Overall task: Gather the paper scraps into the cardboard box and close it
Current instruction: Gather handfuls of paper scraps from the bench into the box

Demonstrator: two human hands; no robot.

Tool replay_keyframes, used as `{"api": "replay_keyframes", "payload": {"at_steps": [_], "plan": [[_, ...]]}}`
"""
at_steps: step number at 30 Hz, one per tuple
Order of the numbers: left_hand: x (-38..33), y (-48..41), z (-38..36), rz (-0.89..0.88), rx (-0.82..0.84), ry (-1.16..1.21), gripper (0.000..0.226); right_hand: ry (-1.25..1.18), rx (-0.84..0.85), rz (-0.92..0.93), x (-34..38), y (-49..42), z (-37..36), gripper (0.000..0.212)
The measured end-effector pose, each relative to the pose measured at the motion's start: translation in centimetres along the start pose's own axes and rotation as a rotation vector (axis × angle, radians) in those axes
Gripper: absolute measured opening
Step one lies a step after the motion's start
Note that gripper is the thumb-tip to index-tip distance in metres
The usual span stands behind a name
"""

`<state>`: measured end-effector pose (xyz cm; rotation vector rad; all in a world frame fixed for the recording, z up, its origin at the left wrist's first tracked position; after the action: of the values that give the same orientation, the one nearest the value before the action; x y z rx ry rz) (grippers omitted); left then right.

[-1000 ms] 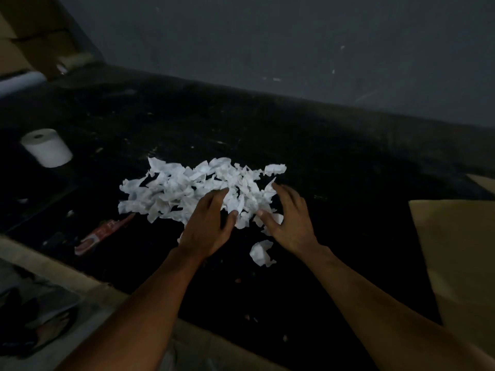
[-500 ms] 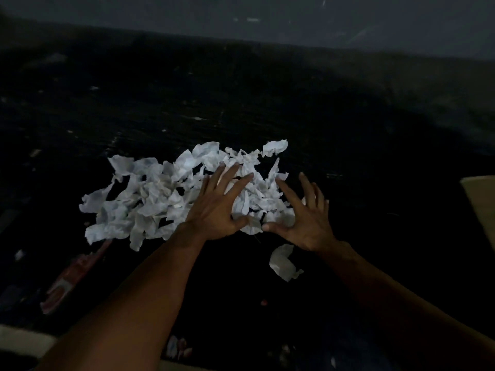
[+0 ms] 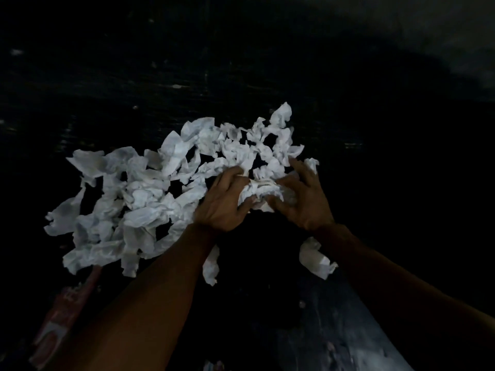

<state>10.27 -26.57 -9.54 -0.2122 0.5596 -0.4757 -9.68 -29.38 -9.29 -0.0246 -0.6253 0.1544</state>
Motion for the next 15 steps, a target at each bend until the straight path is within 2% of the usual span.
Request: {"api": "replay_keyframes", "payload": {"at_steps": [3,6,10,12,15], "plan": [[-0.3,-0.2,0.3,0.026,-0.015,0.016,0.052,-0.093,-0.030,-0.034,0.7,0.7,-1.1,0.049],[-0.7,-0.3,0.7,0.029,-0.033,-0.049,0.059,-0.021,-0.059,-0.007,1.5,0.8,-1.3,0.044],[-0.5,-0.3,0.7,0.077,-0.063,-0.051,0.046,-0.017,-0.015,-0.070,1.7,1.1,-0.8,0.026],[-0.3,-0.3,0.5,0.117,-0.062,-0.044,0.040,-0.038,0.025,-0.100,1.6,1.5,-0.2,0.030],[-0.8,-0.6,0.7,0.193,-0.043,-0.045,0.044,-0.049,0.128,-0.121,1.5,1.5,1.0,0.036]]}}
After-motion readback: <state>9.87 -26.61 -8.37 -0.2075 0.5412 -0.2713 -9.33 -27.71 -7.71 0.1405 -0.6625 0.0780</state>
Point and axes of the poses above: each hand's wrist, its own y-axis away from the middle knuckle, its own z-axis out of the back of the hand, x = y × z, the point moved 3 cm from there along -y, towards the middle knuckle, and after that the axes turned 12 degrees about -z, right-handed, at the moved point
